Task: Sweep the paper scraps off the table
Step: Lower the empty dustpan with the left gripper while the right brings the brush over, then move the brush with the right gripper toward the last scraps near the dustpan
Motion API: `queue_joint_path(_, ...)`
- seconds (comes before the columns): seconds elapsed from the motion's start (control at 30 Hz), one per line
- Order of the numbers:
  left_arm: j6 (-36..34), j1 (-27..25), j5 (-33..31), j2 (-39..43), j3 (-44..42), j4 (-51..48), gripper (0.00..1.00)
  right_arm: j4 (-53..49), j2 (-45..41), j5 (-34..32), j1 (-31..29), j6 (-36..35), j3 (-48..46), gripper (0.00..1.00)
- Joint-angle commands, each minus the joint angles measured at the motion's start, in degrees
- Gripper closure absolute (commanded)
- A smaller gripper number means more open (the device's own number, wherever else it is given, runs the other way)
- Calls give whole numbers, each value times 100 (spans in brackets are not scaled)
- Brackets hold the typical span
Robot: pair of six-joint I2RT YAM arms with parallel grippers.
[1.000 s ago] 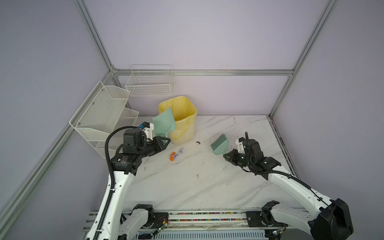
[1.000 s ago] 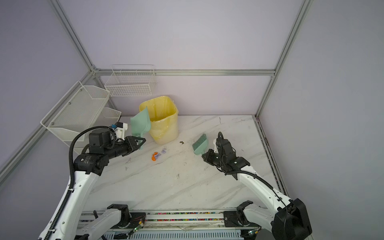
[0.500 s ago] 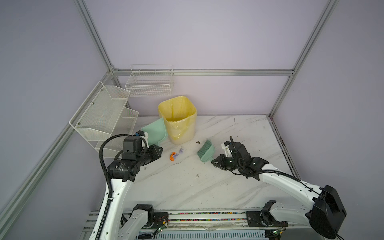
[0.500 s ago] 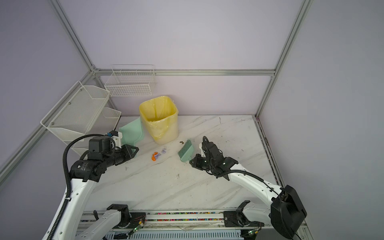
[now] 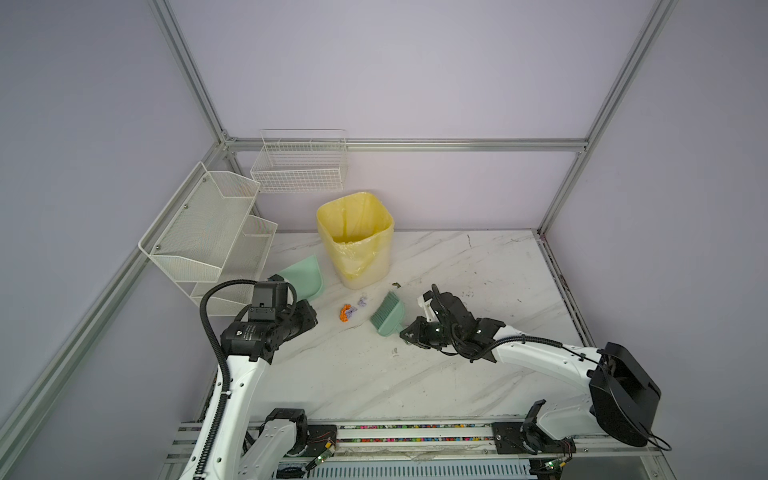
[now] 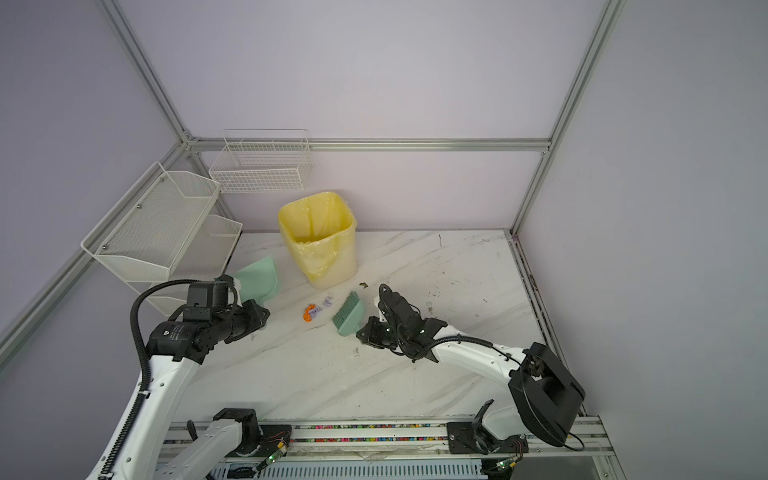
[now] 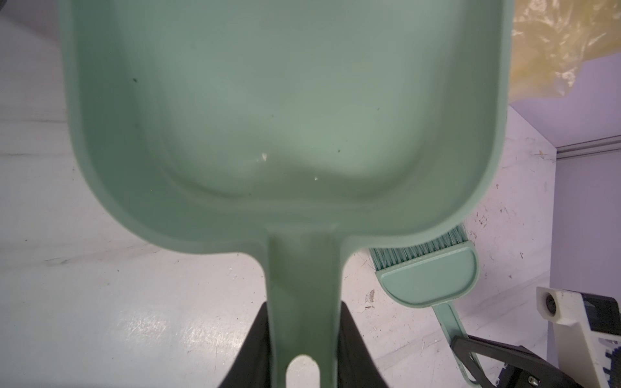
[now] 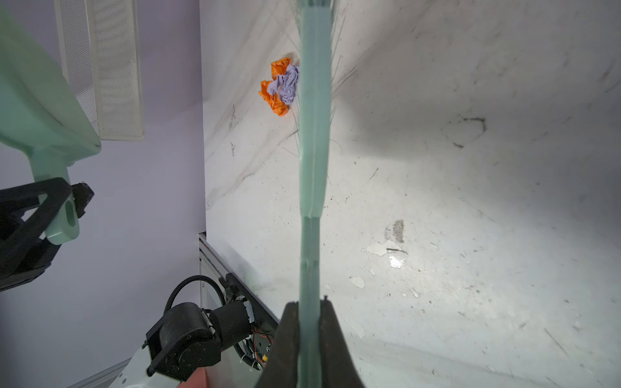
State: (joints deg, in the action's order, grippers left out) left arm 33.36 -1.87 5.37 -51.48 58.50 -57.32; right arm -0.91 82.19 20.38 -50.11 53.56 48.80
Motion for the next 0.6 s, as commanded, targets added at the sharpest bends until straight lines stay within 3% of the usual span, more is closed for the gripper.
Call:
queue_joint_path(0.0, -101, 63, -271, 68, -245, 63, 88, 396, 153, 68, -150, 67, 431, 100)
queue_joint_path(0.23, -195, 204, -396, 62, -483, 124, 89, 775, 440, 45, -409, 293, 618, 100)
queue_joint_path(0.57, -278, 399, -132, 32, -581, 200, 89, 862, 1765, 165, -913, 188, 1854, 100)
